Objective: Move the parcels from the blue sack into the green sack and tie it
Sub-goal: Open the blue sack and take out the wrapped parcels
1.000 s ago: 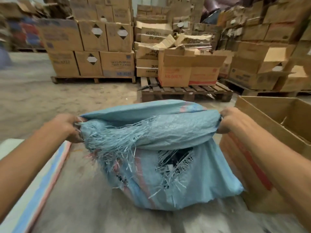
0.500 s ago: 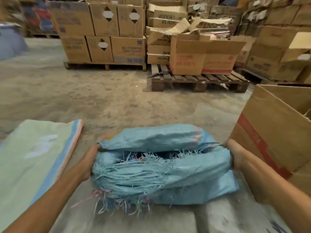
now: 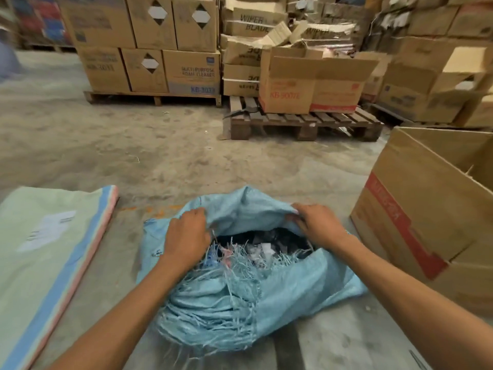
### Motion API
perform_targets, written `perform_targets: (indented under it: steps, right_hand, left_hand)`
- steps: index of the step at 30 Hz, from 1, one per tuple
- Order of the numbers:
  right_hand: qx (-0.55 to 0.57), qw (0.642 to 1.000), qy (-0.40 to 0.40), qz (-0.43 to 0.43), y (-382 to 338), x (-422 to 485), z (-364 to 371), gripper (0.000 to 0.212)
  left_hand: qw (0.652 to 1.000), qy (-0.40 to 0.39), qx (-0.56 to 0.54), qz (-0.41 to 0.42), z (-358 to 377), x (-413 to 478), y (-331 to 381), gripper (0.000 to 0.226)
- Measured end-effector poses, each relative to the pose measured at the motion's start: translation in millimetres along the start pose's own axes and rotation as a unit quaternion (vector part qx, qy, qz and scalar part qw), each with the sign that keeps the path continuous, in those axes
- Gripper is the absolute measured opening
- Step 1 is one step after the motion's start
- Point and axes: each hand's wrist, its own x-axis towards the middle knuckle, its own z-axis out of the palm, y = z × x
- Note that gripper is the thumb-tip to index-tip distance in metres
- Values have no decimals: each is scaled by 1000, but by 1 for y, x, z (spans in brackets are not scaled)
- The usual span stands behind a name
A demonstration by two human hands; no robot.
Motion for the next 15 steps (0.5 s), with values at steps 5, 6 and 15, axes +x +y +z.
perform_targets:
  steps: [5,6,15]
  right_hand:
    - [481,817,-228,221,0,22,-59,18]
    - [506,788,-252,243,2,24,-68,16]
    - [-18,981,162,103,-35,35,-31,42]
  left_hand:
    - [885,-252,-324,-220,-32,64,-28,15]
    - [825,-342,-367,-262,-42,75,-35,11]
    - [967,49,-229,-103,-20,52,-14,46]
